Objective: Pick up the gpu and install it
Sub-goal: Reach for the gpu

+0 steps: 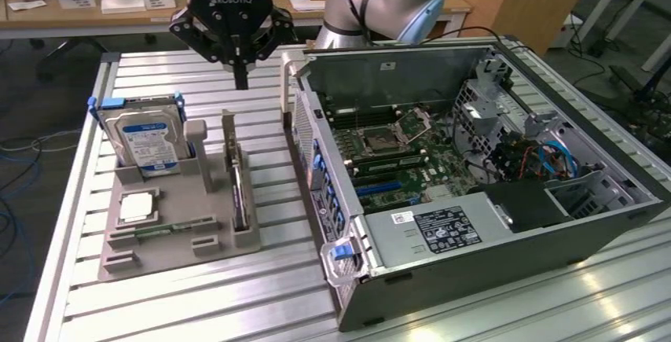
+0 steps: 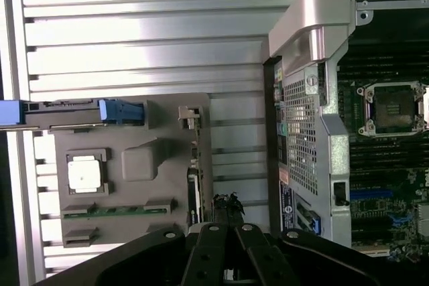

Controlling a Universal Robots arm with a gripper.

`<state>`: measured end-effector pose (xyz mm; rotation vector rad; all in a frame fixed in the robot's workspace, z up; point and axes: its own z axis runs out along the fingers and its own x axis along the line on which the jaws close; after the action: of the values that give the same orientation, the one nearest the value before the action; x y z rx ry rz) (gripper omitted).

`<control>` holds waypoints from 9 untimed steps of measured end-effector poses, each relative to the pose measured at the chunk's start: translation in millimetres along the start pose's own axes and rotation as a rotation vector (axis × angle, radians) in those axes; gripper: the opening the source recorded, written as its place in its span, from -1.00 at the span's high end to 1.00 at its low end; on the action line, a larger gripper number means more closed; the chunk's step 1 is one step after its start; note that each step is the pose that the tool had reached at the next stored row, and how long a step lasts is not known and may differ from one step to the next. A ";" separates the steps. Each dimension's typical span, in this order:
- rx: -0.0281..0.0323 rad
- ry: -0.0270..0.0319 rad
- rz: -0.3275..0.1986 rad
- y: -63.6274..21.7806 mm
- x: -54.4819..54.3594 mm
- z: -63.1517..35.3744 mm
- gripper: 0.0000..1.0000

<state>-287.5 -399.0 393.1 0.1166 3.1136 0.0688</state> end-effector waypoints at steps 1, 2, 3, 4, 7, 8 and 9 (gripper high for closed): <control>0.0000 0.0000 0.000 -0.1 1.5 0.0 0.79; 0.0000 0.0001 0.000 -0.2 3.1 -0.1 0.79; 0.0000 0.0001 0.000 -0.4 4.6 -0.1 0.79; 0.0000 0.0000 0.000 -0.5 6.2 -0.2 0.79; 0.0000 0.0001 0.000 -0.9 11.1 -0.3 0.79; 0.0000 0.0000 0.000 -1.0 12.7 -0.3 0.79; 0.0000 0.0000 0.000 -1.2 14.3 -0.3 0.79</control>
<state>-301.9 -399.1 393.0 0.1166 3.1137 0.0689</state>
